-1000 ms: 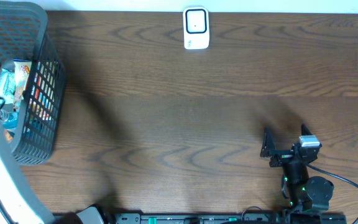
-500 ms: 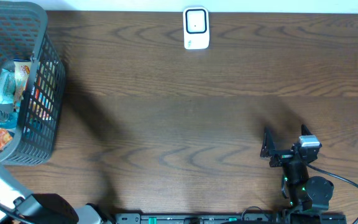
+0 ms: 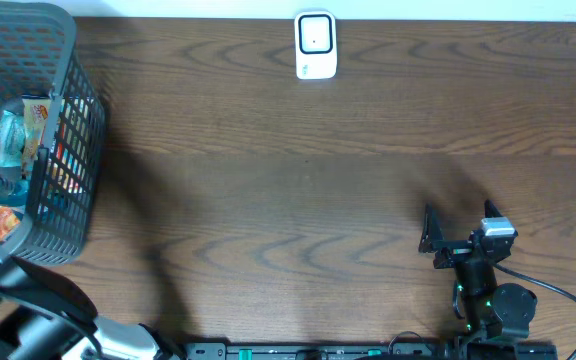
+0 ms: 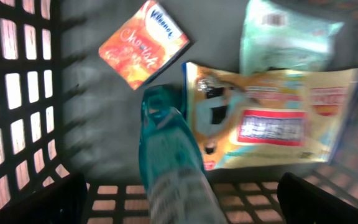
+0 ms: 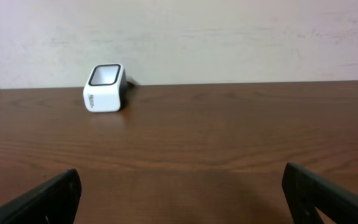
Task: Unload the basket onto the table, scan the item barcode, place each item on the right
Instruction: 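Grasp the teal spray bottle with the left gripper and lift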
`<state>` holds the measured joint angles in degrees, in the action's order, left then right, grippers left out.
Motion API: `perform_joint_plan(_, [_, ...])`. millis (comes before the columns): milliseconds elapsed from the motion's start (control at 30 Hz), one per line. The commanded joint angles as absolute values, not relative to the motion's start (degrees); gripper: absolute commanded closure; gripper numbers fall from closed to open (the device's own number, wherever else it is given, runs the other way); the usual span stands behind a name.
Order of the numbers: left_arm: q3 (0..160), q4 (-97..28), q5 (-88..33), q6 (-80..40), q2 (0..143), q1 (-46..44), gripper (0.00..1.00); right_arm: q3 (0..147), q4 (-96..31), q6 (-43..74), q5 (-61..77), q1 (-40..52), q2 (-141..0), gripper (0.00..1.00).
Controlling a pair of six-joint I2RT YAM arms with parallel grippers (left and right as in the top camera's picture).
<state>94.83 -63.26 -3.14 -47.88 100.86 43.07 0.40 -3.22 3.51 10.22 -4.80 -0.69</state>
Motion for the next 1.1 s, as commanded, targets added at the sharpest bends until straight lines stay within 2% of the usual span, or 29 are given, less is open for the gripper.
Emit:
perform_joint_plan(0, [95.0, -64.2, -4.1, -48.2, 104.0, 43.2, 0.02, 0.3, -3.5, 4.2, 9.8, -4.4, -0.4, 0.01])
perform_joint_plan(267, [94.9, -64.5, -6.0, -48.1, 108.0, 43.2, 0.02, 0.3, -3.5, 4.2, 9.8, -4.4, -0.4, 0.01])
perform_joint_plan(400, [94.9, -65.3, -6.1, -48.1, 108.1, 43.2, 0.33, 0.3, -3.5, 4.2, 9.8, -4.4, -0.4, 0.01])
perform_joint_plan(533, [94.9, -66.0, -6.0, -47.4, 108.1, 43.2, 0.45, 0.3, -3.5, 4.2, 9.7, -4.4, -0.4, 0.01])
perform_joint_plan(867, [93.3, -65.3, -2.7, -47.5, 108.4, 43.2, 0.45, 0.3, -3.5, 4.2, 9.8, -4.4, -0.4, 0.01])
perform_joint_plan(967, [93.1, -65.4, -2.8, -47.5, 108.4, 43.2, 0.54, 0.3, -3.5, 4.2, 9.8, -4.4, -0.4, 0.01])
perform_joint_plan(1067, [93.1, -65.5, -6.1, -47.1, 108.2, 43.2, 0.58, 0.3, -3.5, 4.2, 9.8, -4.4, -0.4, 0.01])
